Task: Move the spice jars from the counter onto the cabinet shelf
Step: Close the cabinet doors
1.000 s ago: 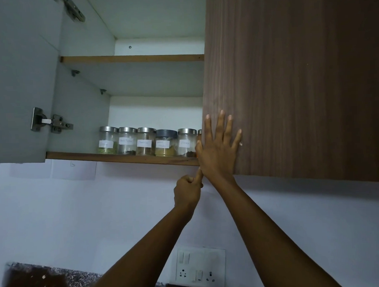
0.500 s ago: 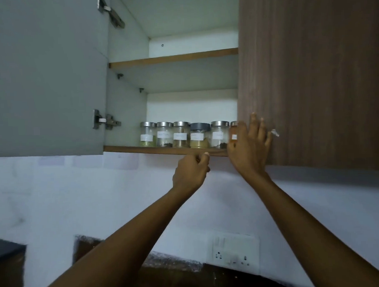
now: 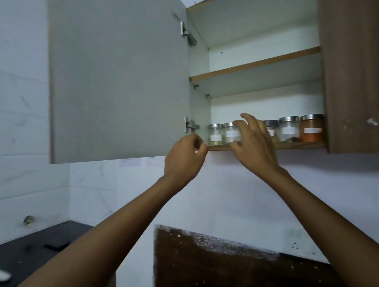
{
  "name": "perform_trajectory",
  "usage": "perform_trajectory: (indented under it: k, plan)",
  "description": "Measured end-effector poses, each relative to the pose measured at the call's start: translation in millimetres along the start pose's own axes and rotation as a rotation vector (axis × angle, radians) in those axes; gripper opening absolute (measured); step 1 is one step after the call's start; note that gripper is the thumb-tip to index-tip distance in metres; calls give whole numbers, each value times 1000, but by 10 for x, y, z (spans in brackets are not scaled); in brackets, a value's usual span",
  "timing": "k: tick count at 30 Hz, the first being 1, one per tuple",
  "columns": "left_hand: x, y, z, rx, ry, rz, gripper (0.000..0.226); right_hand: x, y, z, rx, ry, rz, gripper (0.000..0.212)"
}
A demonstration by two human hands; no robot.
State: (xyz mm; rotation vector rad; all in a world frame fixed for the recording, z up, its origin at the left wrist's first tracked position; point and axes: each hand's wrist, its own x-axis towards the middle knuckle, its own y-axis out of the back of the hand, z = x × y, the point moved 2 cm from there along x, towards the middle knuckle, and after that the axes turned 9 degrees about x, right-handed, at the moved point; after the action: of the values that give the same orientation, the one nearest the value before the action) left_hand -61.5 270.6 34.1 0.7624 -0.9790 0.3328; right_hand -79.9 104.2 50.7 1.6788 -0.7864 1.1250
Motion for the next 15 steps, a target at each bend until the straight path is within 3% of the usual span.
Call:
perform_trajectory:
  k: [3, 8, 10, 15]
  plan:
    - [-143, 494, -256, 112, -99, 115, 12, -48, -206, -554, 45, 53, -23, 48]
    - [-379, 1359, -443, 236, -328, 529, 21, -113, -406, -1358, 137, 151, -8, 51]
    - [-370, 1624, -604, 351, -264, 615, 40, -85, -459, -1657, 145, 199, -9, 55]
    - [-358, 1883, -1093, 366, 6, 527, 83, 64, -528, -2264, 117, 320, -23, 61]
